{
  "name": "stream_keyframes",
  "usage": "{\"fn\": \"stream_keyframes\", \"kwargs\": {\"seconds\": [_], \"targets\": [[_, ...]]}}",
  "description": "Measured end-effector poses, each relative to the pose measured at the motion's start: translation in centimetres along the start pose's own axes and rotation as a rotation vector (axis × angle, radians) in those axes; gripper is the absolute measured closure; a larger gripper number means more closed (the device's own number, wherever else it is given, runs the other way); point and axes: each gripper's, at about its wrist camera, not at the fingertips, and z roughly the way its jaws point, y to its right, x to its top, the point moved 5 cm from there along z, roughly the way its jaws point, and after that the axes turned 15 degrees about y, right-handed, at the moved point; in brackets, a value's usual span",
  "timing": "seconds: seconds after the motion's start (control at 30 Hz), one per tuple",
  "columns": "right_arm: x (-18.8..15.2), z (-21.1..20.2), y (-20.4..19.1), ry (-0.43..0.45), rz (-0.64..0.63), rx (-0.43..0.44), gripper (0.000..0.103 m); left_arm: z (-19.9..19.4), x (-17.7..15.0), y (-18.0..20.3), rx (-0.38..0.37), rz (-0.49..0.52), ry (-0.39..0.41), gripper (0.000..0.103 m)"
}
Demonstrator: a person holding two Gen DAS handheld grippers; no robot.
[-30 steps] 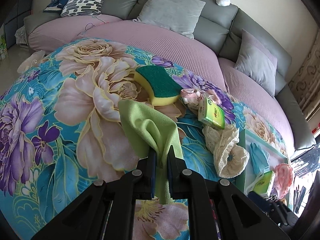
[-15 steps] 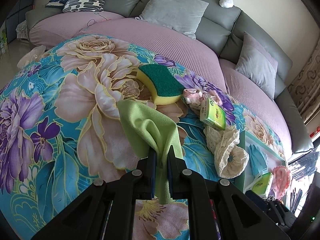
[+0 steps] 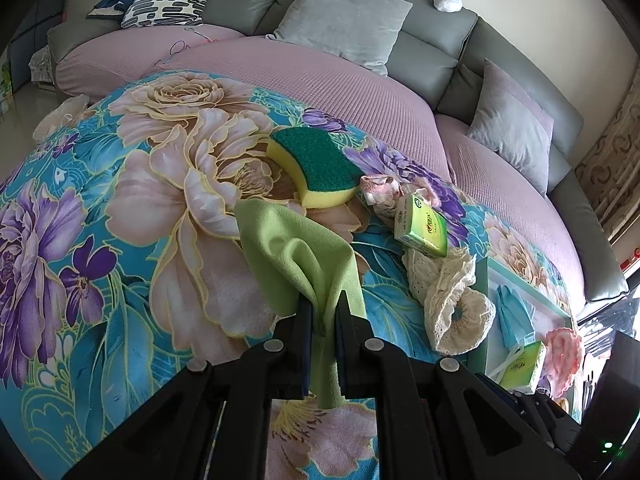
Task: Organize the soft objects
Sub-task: 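Grasp the red ring with the right tool while the left tool holds the green cloth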
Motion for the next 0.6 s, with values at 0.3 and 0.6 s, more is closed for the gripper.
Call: {"fn": "stream_keyframes", "kwargs": {"seconds": [0.3, 0.6], "targets": [[-0.37, 0.98, -0.33, -0.027, -0.02, -0.005, 0.036, 0.15, -0.1, -0.06, 0.002, 0.0, -0.007, 0.093], [-0.82, 0.65, -0.82, -0.047, -0.005, 0.055, 0.038, 0.3, -0.2, -0.13, 0.004, 0.0, -0.015, 0.093]]}}
